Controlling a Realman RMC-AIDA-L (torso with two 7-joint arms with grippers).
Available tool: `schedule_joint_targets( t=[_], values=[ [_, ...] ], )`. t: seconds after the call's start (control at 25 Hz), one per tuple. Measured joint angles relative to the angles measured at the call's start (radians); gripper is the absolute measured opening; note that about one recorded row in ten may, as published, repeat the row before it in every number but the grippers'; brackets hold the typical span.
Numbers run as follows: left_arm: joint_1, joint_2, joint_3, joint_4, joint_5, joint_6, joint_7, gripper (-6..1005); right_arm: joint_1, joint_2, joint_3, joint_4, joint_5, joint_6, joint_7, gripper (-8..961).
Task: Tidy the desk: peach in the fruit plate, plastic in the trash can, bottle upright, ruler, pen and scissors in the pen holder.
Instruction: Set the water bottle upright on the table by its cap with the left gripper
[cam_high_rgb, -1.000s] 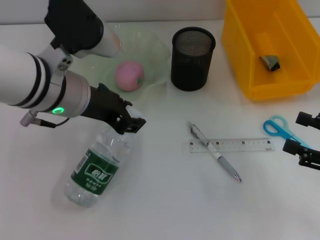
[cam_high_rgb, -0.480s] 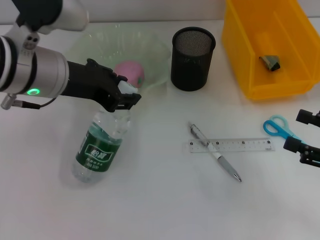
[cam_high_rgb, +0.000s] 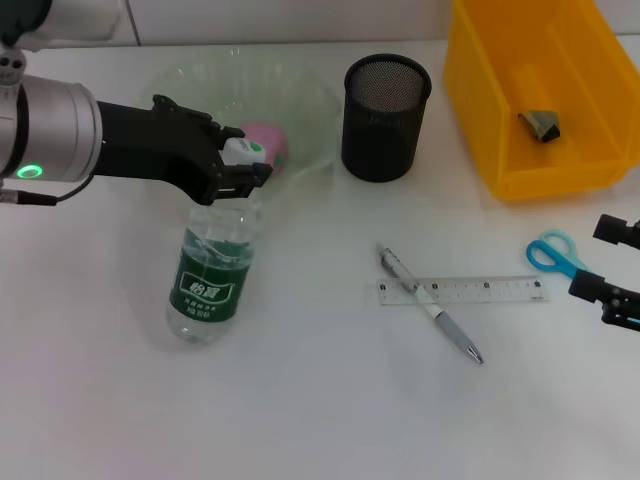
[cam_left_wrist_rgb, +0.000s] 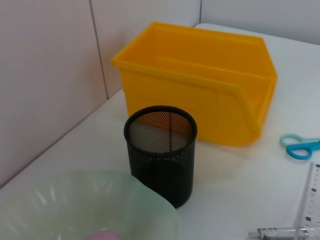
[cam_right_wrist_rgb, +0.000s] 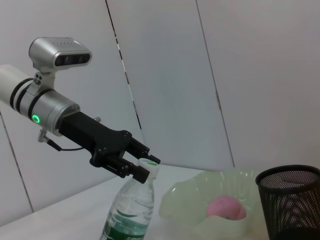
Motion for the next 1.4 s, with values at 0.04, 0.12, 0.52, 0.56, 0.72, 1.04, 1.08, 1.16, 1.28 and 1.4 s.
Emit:
schedule_joint_targets(
  t=[0.04,0.12,0.52,0.56,0.72,1.04,1.08,1.16,1.28,1.4],
  values=[
    [0.006,0.001,-0.016,0.003,-0.010,0.002,0.013,476,0.000,0.000,0.000,0.000,0.001,-0.005,0.000,834],
    [0.008,0.001,-0.020,0.009,-0.010,0.002,0.021,475,0.000,0.000,0.000,-0.001,0.001,-0.007,0.000,834],
    [0.012,0.002,-0.031,0.024,-0.011,-0.001,0.038,473,0.000,0.001,0.000,-0.009,0.001,-0.009,0.009,835],
    [0.012,0.002,-0.031,0.030,-0.011,0.000,0.042,472,0.000,0.001,0.000,-0.009,0.001,-0.009,0.009,835],
    [0.013,0.002,-0.032,0.038,-0.012,0.001,0.048,466,0.000,0.001,0.000,-0.009,0.001,-0.009,0.009,835],
    [0.014,0.002,-0.043,0.050,-0.012,-0.001,0.049,454,0.000,0.001,0.000,-0.009,0.001,-0.009,0.009,835],
    [0.014,0.002,-0.046,0.053,-0.012,0.000,0.049,453,0.000,0.001,0.000,-0.009,0.001,-0.009,0.009,835],
    [0.014,0.002,-0.052,0.056,-0.012,0.001,0.049,450,0.000,0.001,0.000,-0.009,0.001,-0.009,0.009,835],
    [0.014,0.002,-0.056,0.057,-0.012,0.001,0.049,446,0.000,0.001,0.000,-0.009,0.001,-0.009,0.009,835],
    [0.014,0.002,-0.059,0.056,-0.012,0.002,0.054,441,0.000,0.001,0.000,-0.009,0.001,-0.009,0.009,835]
  ],
)
